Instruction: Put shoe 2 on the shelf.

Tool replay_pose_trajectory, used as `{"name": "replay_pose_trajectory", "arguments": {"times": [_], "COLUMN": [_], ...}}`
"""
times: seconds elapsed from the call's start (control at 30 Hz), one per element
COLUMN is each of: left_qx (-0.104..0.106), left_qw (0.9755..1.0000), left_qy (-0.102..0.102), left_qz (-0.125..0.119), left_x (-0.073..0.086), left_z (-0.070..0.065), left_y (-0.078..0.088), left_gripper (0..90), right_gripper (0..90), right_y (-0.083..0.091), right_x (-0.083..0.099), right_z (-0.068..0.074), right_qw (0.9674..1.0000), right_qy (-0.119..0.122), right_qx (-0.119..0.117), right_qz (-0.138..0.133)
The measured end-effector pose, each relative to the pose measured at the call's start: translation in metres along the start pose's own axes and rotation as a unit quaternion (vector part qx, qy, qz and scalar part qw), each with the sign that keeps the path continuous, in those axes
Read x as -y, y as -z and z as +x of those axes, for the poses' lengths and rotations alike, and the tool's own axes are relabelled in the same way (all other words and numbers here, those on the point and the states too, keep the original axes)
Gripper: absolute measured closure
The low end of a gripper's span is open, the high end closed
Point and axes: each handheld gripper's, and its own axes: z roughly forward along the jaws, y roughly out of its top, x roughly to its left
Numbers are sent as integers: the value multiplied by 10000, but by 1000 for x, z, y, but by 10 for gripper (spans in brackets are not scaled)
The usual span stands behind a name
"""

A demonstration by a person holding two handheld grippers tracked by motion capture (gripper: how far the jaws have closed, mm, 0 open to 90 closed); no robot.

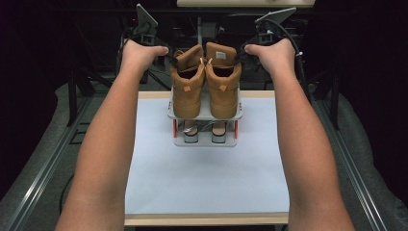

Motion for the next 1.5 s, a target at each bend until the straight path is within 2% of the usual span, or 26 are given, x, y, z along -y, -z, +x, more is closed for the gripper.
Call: {"name": "replay_pose_trajectory", "arguments": {"times": [0.2,0.47,0.8,1.27,1.5], "left_qx": [11,47,87,123,135], "left_qw": [9999,9997,9994,9989,9986], "left_qy": [-24,-99,-223,-417,-492], "left_qz": [-158,-200,-249,-167,-114], "left_x": [2,7,13,20,25], "left_z": [3,8,6,8,13], "left_y": [12,23,33,35,34], "left_gripper": [486,486,486,486,485], "right_gripper": [546,546,545,544,533], "right_y": [10,22,37,38,35], "right_x": [2,7,15,23,30], "right_z": [-4,-6,-12,-15,-10], "right_qw": [10000,9998,9991,9984,9957], "right_qy": [17,144,292,487,865], "right_qx": [22,95,231,258,331], "right_qz": [-77,-120,-191,-148,-68]}}
